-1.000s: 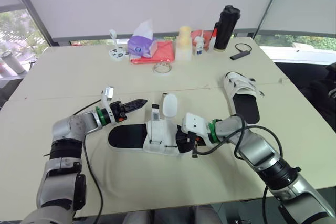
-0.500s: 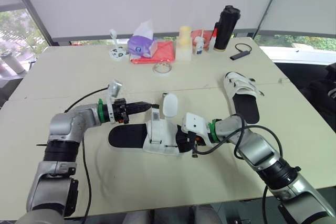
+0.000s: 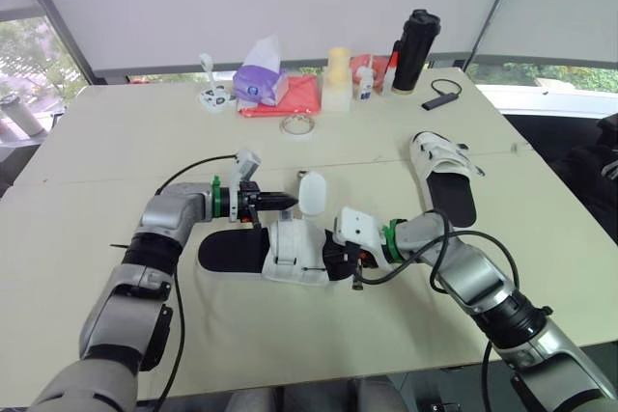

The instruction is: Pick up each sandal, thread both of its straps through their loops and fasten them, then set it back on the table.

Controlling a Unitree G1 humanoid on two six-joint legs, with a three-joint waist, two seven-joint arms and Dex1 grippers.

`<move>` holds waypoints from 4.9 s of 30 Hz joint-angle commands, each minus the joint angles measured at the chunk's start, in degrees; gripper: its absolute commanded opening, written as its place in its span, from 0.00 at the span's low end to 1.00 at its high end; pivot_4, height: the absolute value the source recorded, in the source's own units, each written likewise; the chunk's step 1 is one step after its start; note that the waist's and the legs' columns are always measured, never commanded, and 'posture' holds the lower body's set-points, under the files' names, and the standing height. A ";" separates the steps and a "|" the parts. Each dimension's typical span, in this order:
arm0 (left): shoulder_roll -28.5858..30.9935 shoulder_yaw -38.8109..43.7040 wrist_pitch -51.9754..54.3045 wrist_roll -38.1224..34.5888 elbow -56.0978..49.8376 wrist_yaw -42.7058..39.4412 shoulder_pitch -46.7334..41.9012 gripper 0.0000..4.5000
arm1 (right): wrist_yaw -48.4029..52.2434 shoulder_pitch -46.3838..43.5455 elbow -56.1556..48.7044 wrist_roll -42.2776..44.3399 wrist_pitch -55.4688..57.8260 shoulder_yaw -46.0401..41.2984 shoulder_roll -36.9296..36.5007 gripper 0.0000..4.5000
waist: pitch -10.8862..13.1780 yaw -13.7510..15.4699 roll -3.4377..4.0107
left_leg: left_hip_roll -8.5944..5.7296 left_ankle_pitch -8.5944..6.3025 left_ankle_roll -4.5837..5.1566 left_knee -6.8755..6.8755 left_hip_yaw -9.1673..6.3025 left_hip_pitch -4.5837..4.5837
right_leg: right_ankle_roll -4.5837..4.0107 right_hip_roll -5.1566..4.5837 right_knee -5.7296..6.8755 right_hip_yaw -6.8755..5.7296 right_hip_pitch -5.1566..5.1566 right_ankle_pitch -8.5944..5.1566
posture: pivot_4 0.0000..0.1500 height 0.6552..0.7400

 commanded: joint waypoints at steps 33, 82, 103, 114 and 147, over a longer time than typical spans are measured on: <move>3.81 4.06 -7.49 8.56 5.61 -10.53 -6.93 0.01 | -0.03 0.60 3.39 -2.29 0.89 1.97 -0.84 0.00 | 0.07 -0.23 -0.11 | 0.01 0.00 0.05 0.13 -0.04 0.01 | 0.26 0.04 0.34 -0.01 -0.01 -0.07 | 1.00 1.00; -5.67 6.05 21.26 -7.67 2.62 5.98 -4.29 0.62 | -0.51 -0.40 4.46 -2.69 -0.22 2.17 -0.08 0.00 | 0.07 -0.17 -0.12 | 0.01 0.02 0.01 0.22 -0.02 0.34 | 0.15 0.07 0.72 0.06 0.11 -0.07 | 1.00 1.00; -13.60 22.74 10.93 -7.71 28.92 13.51 -19.19 0.62 | -1.17 0.17 3.65 -2.72 0.61 1.63 -0.26 0.00 | 0.11 -0.14 -0.20 | 0.00 0.02 0.01 0.24 -0.02 0.33 | 0.44 0.07 0.74 0.05 0.12 -0.21 | 1.00 1.00; -12.59 25.80 11.08 -7.28 28.96 13.49 -20.74 0.62 | -0.99 -0.02 3.83 -2.75 0.35 1.77 -0.26 0.00 | 0.11 -0.21 -0.20 | 0.00 0.02 0.00 0.24 -0.02 0.33 | 0.44 0.07 0.76 0.05 0.12 -0.21 | 1.00 1.00; -0.95 7.23 17.29 -12.77 -35.96 -6.63 7.17 0.02 | -0.41 0.24 3.62 -2.70 0.20 2.28 -0.82 0.00 | 0.11 -0.33 -0.13 | 0.02 0.03 -0.03 0.22 0.01 0.33 | 0.17 0.07 0.79 0.12 0.09 -0.08 | 1.00 1.00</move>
